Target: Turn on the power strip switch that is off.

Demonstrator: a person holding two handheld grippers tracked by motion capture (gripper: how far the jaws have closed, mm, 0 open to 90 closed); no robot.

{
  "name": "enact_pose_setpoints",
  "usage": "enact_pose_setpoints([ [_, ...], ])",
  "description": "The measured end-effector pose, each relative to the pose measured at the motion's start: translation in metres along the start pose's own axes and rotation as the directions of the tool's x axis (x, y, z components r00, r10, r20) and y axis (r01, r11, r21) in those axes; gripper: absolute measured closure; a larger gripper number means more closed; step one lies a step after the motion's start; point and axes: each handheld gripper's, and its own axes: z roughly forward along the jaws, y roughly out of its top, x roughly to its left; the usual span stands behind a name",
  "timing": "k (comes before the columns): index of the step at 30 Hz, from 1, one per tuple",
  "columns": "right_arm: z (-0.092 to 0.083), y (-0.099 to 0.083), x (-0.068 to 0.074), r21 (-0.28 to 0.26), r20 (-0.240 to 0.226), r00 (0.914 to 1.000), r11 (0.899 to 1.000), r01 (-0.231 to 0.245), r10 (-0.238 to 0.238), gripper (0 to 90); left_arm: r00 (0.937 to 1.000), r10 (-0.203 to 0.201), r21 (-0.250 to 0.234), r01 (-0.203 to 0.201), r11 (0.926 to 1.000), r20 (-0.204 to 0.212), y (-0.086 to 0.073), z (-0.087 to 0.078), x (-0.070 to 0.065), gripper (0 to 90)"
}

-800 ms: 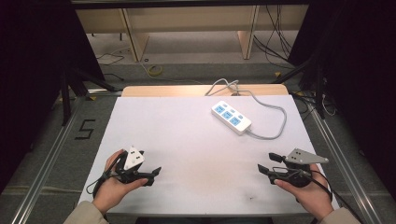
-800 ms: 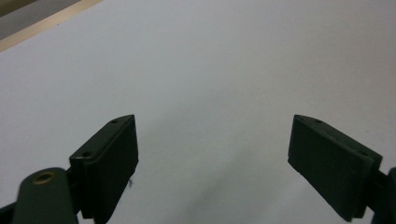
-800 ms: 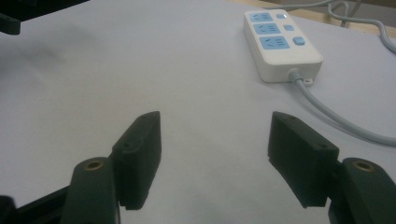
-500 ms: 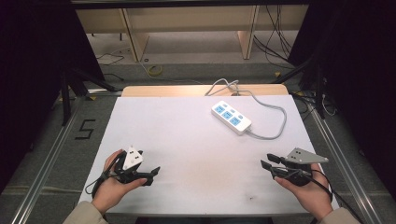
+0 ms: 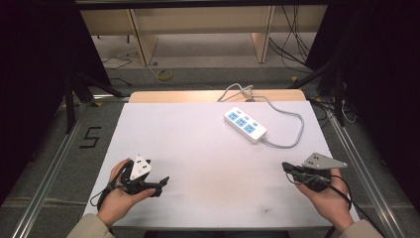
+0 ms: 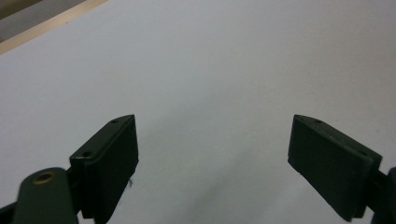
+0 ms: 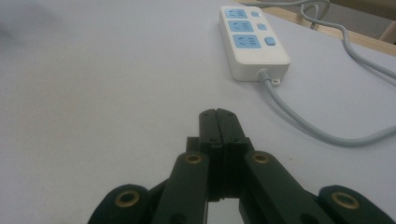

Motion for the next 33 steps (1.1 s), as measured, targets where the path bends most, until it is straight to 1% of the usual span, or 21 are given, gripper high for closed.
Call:
enact_pose_setpoints([
  [6, 0.006, 0.007, -0.002, -0.002, 0.0, 1.0, 1.0, 0.0, 0.0, 90.0, 1.0, 0.004, 0.002, -0.004, 1.0, -0.002, 0.0, 0.0, 0.0, 15.9],
  [12, 0.011, 0.012, -0.005, -0.013, -0.007, 0.9998, 1.0, -0.02, 0.02, 90.0, 1.0, 0.002, 0.003, -0.002, 1.0, -0.005, 0.0, 0.0, 0.0, 15.9],
  [16, 0.013, 0.015, -0.009, -0.017, 0.0, 0.9996, 0.999, -0.028, 0.028, 90.0, 1.0, 0.005, 0.006, -0.005, 1.0, -0.005, 0.0, 0.001, 0.0, 15.9],
  [19, 0.016, 0.018, -0.012, -0.006, 0.001, 0.9993, 0.999, -0.038, 0.038, 90.0, 1.0, 0.005, 0.008, -0.005, 1.0, -0.004, 0.0, 0.001, 0.0, 15.9],
  [25, 0.022, 0.022, -0.017, 0.006, 0.01, 0.9991, 0.999, -0.041, 0.041, 90.0, 1.0, 0.005, 0.01, -0.005, 0.9999, -0.001, 0.0, 0.002, 0.0, 15.9],
  [33, 0.032, 0.03, -0.022, 0.026, 0.031, 0.9992, 0.999, -0.025, 0.024, 90.0, 1.0, 0.006, 0.008, -0.006, 1.0, 0.002, 0.0, 0.003, 0.0, 15.9],
])
